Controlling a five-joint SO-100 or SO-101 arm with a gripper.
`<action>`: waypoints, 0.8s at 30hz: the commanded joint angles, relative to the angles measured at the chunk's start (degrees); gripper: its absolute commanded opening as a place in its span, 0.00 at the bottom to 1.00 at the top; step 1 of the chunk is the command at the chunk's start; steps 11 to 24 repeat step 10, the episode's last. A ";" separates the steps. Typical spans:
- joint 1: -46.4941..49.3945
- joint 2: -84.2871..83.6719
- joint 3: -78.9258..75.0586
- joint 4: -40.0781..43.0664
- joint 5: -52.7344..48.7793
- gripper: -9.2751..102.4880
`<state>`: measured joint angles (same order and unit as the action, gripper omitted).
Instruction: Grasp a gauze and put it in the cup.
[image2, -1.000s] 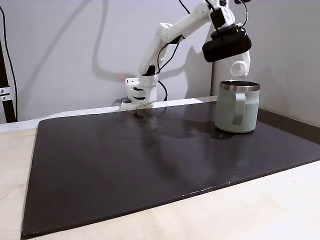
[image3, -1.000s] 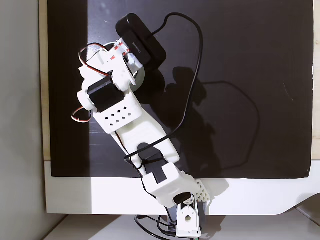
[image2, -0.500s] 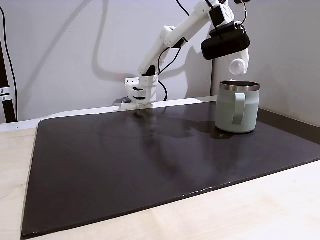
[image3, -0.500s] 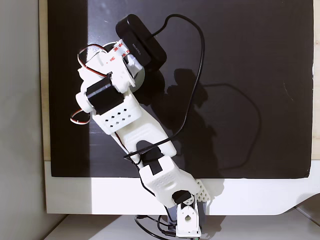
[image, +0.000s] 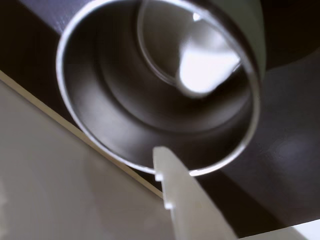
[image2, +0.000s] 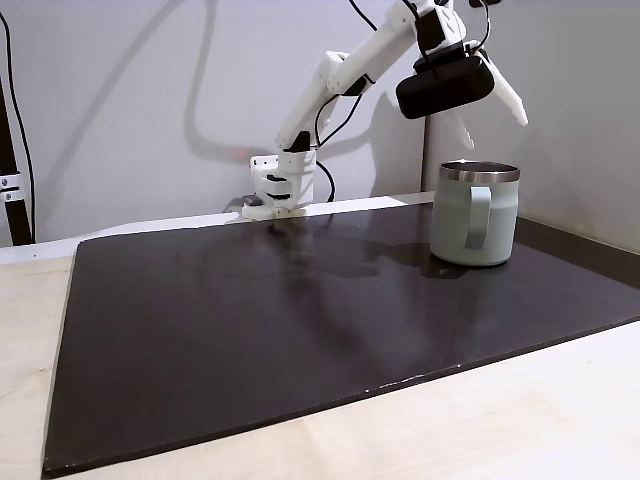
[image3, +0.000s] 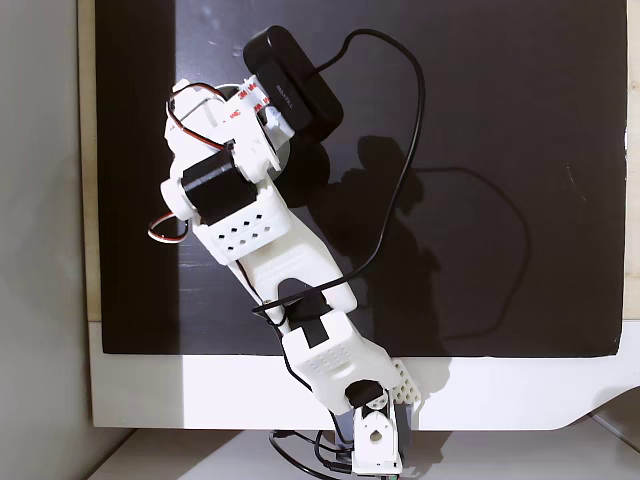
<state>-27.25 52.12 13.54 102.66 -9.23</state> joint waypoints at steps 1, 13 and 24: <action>0.70 2.55 -2.20 0.44 0.35 0.38; 0.35 2.64 -2.02 0.44 0.18 0.38; 0.35 2.64 -2.02 0.44 0.18 0.38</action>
